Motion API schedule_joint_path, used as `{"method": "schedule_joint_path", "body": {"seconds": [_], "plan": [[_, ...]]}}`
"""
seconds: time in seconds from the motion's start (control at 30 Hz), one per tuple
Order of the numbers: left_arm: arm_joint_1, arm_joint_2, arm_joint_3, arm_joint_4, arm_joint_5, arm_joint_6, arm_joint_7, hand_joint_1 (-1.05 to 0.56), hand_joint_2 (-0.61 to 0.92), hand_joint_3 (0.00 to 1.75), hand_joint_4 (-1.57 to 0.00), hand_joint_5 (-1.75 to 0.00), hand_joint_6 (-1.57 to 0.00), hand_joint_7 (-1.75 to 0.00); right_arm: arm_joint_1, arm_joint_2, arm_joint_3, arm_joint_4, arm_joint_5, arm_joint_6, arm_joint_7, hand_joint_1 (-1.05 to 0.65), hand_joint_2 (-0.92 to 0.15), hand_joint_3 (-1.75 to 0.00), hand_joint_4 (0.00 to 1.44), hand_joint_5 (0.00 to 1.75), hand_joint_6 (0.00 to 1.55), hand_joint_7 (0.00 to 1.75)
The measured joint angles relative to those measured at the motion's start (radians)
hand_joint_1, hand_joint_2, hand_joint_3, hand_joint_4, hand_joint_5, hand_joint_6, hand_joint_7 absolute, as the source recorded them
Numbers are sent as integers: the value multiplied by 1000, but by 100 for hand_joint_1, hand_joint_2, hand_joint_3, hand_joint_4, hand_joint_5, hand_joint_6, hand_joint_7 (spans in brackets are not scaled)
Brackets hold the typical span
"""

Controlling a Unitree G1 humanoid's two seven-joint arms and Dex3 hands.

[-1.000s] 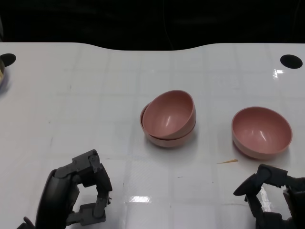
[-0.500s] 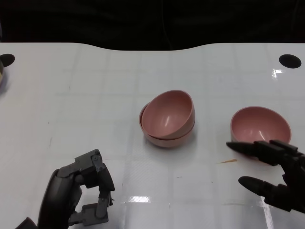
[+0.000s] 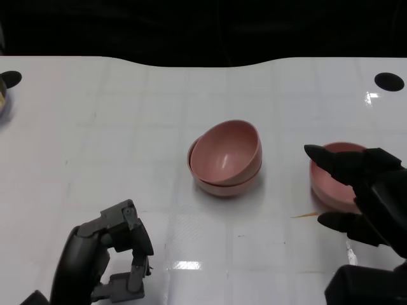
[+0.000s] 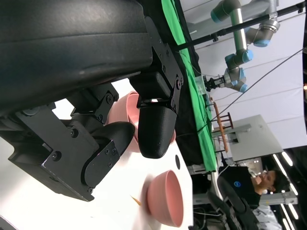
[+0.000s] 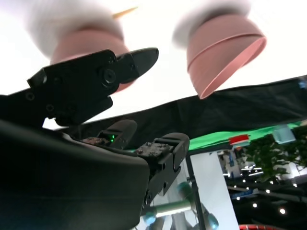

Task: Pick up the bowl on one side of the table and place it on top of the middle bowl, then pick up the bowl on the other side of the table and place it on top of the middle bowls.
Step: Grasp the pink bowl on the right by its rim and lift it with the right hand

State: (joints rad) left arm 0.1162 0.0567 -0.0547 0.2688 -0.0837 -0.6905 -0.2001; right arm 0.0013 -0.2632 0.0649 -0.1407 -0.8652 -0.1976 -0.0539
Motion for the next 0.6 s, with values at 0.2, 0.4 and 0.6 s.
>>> {"method": "schedule_joint_path", "body": {"seconds": [0.2, 0.4, 0.6], "plan": [[6, -7, 7, -6, 6, 0, 0, -5, 42, 141, -92, -175, -73, -174, -64, -36, 61, 125, -88, 73, -53, -48, -79, 0, 27, 45, 39, 2], [17, -8, 8, -13, 8, 0, -1, -3, 43, 142, -92, -175, -73, -174, -115, -47, 110, 226, -132, 169, -82, -51, -81, -1, 26, 46, 39, 2], [25, -9, 9, -22, 4, -1, -1, -1, 43, 141, -91, -175, -73, -171, -146, -47, 168, 271, -160, 276, -83, -50, -84, -1, 32, 46, 44, 4]]}}
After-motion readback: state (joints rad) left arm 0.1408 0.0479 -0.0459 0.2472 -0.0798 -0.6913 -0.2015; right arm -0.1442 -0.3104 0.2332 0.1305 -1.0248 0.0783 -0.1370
